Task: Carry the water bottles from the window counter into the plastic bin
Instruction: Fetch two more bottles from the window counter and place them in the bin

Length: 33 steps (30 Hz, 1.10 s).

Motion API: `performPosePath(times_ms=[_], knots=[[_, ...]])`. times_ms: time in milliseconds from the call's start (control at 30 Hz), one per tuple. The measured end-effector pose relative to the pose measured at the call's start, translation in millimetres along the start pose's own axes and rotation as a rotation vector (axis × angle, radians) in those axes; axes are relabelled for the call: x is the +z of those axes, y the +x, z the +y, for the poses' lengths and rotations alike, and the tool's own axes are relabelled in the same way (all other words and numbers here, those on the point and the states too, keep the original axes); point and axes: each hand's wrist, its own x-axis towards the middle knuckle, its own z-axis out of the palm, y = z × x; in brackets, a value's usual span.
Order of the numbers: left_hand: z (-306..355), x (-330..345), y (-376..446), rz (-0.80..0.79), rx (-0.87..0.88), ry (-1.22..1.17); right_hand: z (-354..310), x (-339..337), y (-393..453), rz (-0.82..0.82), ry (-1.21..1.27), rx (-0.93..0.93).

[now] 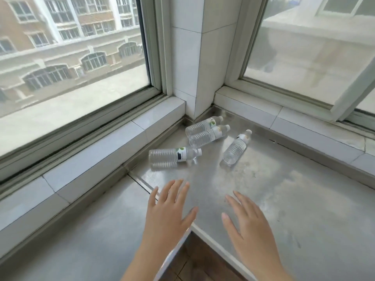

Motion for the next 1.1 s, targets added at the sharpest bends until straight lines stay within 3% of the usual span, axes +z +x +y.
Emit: performPosePath(times_ms=[200,333,433,567,700,900,1033,1100], knots=[[-12,49,92,-0.049,-0.084,0.043,30,2,109,-0.024,0.089,-0.026],[-47,96,151,-0.333,-0.150,0.149,44,18,160,-0.081,0.088,-0.043],[-70,117,184,-0.438,-0.186,0.207,55,29,189,-0.114,0.085,-0.022],[-90,147,206,-0.500,-0.262,0.236,75,37,224,-0.071,0.111,0.063],[-97,159,215,-0.465,-0.285,0.187,105,47,267,-0.001,0.220,0.239],[-79,160,219,-0.482,-0.390,0.003,131,62,330,0.171,0.557,0.562],[-50,151,218,-0.393,-0.611,-0.404,139,66,357,0.222,0.858,0.779],[-39,148,216,-0.339,-0.738,-0.635,140,67,362,0.231,0.893,0.829]])
